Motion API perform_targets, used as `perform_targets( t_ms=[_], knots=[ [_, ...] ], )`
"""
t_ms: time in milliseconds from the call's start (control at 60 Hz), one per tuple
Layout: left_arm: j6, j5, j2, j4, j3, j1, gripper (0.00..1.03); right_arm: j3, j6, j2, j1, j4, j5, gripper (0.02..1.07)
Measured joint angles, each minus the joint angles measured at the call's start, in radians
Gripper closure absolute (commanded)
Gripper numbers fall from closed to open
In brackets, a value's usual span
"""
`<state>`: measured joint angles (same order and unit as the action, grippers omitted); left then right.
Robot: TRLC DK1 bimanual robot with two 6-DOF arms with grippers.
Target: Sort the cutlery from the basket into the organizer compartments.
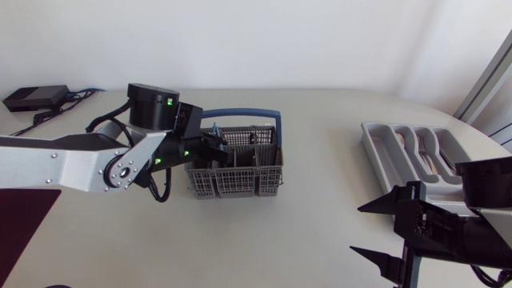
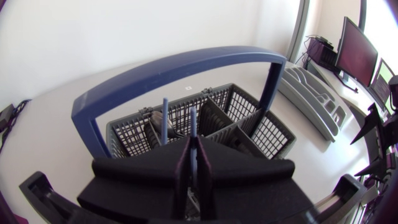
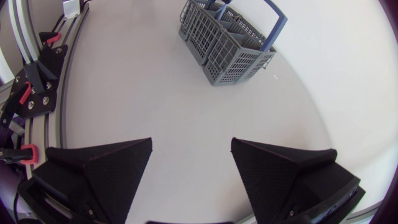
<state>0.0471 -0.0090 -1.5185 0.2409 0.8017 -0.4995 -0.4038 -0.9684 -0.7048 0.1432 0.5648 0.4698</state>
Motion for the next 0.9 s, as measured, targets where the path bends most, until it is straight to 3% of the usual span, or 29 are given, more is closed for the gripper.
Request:
perform_targets(
  t_ms=[433, 583, 667, 900],
  knots=[
    [-0.19, -0.162, 0.209, 0.151, -0.173, -0.19, 1.0, 0.0, 0.0, 0.001, 0.0, 0.004, -0.003, 0.16],
    [-0.228, -0.177, 0.262, 0.158, -0.173, -0.198, 1.0, -0.001, 0.006, 0.005, 0.012, 0.008, -0.003, 0.16],
    [-0.236, -0.18, 0.309, 0.145, -0.172, -0.198, 1.0, -0.002, 0.019, 0.011, 0.017, 0.011, -0.003, 0.16],
    [-0.251, -0.18, 0.476, -0.017, -0.104, -0.195, 1.0, -0.049, 0.074, 0.032, 0.046, 0.029, -0.004, 0.16]
  ],
)
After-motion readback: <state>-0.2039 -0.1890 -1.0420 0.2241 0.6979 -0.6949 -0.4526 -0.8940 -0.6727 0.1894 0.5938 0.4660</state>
